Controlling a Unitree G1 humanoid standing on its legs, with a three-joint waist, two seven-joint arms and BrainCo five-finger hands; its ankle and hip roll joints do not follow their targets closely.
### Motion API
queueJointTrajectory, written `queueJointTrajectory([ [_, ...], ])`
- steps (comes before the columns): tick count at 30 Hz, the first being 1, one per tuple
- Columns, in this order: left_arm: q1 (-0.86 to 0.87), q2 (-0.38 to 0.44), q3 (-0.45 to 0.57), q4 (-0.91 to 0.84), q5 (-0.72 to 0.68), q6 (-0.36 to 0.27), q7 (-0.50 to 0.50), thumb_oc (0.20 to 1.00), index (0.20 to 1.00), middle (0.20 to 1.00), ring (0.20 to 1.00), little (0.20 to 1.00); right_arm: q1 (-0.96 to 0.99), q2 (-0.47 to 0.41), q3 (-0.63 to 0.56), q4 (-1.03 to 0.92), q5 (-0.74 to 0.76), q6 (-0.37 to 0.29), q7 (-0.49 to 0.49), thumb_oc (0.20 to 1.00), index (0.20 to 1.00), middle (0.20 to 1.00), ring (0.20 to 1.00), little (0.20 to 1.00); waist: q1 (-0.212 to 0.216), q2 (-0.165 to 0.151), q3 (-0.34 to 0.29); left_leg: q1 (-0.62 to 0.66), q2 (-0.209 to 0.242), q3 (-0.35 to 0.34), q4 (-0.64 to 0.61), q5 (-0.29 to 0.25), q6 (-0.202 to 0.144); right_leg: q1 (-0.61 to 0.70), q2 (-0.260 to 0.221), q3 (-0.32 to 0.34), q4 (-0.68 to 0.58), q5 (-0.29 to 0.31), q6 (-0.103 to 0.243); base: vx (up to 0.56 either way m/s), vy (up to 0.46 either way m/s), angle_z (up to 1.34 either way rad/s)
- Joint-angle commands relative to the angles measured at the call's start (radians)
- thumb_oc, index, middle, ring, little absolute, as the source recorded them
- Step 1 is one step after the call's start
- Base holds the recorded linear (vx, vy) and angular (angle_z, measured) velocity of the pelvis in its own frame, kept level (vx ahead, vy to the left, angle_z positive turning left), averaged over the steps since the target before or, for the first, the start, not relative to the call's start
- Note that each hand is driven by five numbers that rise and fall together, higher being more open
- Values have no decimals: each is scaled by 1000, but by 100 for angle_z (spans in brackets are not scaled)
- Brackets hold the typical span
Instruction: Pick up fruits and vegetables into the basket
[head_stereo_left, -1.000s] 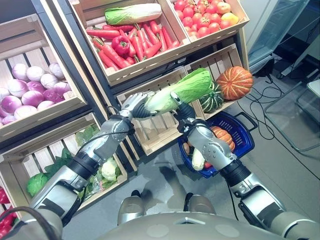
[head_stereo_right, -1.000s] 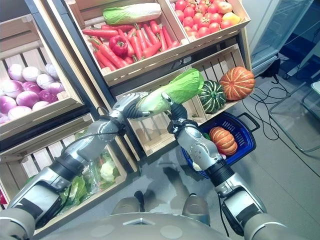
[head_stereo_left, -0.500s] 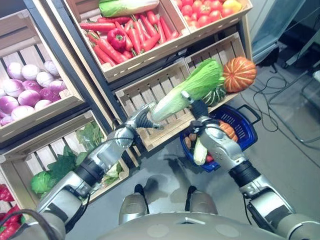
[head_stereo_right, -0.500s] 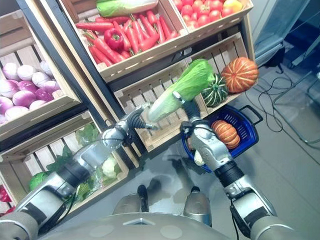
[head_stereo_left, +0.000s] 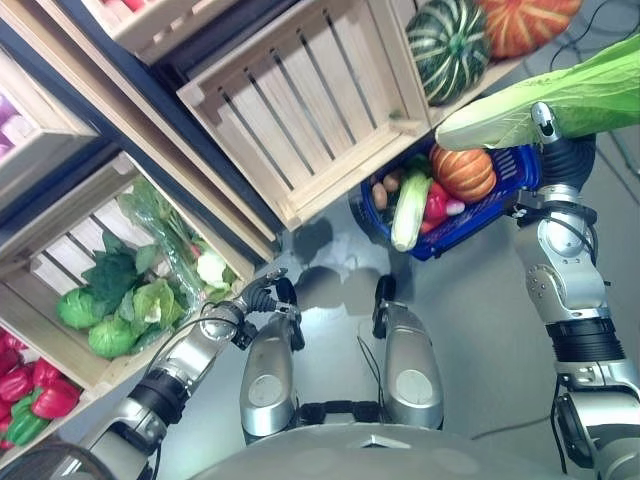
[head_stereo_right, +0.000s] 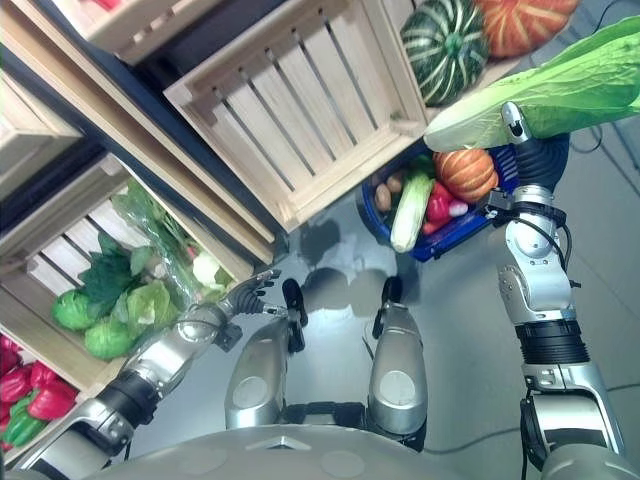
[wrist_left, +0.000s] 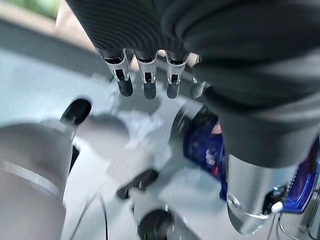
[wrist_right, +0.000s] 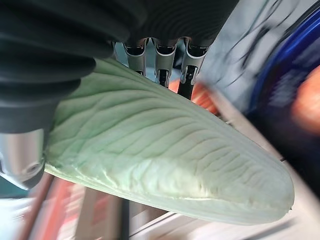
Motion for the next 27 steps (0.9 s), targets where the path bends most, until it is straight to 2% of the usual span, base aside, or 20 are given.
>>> queueJointTrajectory([
  [1, 32, 8, -49, 7, -60, -26, -50, 1000, 1000, 1000, 1000, 1000, -89, -110, -49, 24, -58, -40, -77, 200, 200, 200, 200, 200, -8, -2, -10, -5, 10, 28, 118, -151, 11, -4, 8, -11, 26, -42, 13, -51, -46, 1],
  [4, 28, -5, -80, 43, -79, -3, -64, 1000, 1000, 1000, 1000, 1000, -144, -150, -24, 122, -31, 10, -81, 200, 200, 200, 200, 200, -2, 27, -10, -60, 6, 22, 126, -134, 5, -64, 5, -14, 61, -54, 3, -28, -26, -3],
  [7, 30, -12, -101, 66, -86, -11, -76, 1000, 1000, 1000, 1000, 1000, -192, -168, -3, 208, -8, 26, -70, 200, 200, 200, 200, 200, 7, 53, -10, -95, -2, 17, 129, -124, 1, -108, -2, -16, 89, -64, -2, 20, 5, 0],
  [8, 40, -16, -114, 78, -113, -8, -83, 1000, 1000, 1000, 1000, 1000, -222, -180, 12, 269, -14, 47, -67, 200, 200, 200, 200, 200, 15, 73, -10, -105, -10, 2, 134, -139, -9, -127, -4, -2, 120, -98, 3, 83, 24, 6],
  [9, 42, -18, -117, 82, -116, -14, -87, 1000, 1000, 1000, 1000, 1000, -234, -183, 17, 292, -8, 48, -65, 200, 200, 200, 200, 200, 17, 79, -10, -111, -12, 2, 136, -139, -9, -136, -7, -1, 130, -104, 2, 83, 24, 6],
  [11, 52, -25, -129, 97, -128, -13, -101, 1000, 1000, 1000, 1000, 1000, -291, -195, 39, 396, -79, 76, -117, 200, 200, 200, 200, 200, 32, 109, -10, -145, -23, -1, 135, -129, -10, -184, -17, 0, 166, -118, -1, 5, 5, 2],
  [13, 53, -24, -135, 97, -128, -15, -103, 1000, 1000, 1000, 1000, 1000, -314, -198, 51, 433, -92, 81, -139, 200, 200, 200, 200, 200, 38, 120, -10, -161, -27, -1, 135, -124, -10, -205, -20, 2, 179, -123, -2, 0, 0, 0],
  [16, 64, -23, -151, 102, -137, -30, -109, 1000, 1000, 1000, 1000, 1000, -381, -202, 76, 529, -104, 100, -166, 200, 200, 200, 200, 200, 60, 154, -10, -209, -41, -9, 139, -114, -10, -265, -27, 8, 221, -141, -8, 0, 0, 0],
  [22, 93, -28, -176, 116, -184, -102, -136, 1000, 1000, 1000, 1000, 1000, -516, -205, 126, 734, -54, 130, -116, 200, 200, 200, 200, 200, 104, 213, -10, -281, -59, -22, 156, -107, -8, -357, -49, 11, 298, -172, -25, 5, -4, 8],
  [27, 109, -29, -193, 112, -215, -160, -146, 1000, 1000, 1000, 1000, 1000, -574, -218, 127, 895, -8, 153, -83, 200, 200, 200, 200, 200, 130, 248, -10, -336, -66, -30, 163, -98, -5, -421, -62, 13, 340, -184, -34, -12, -22, 10],
])
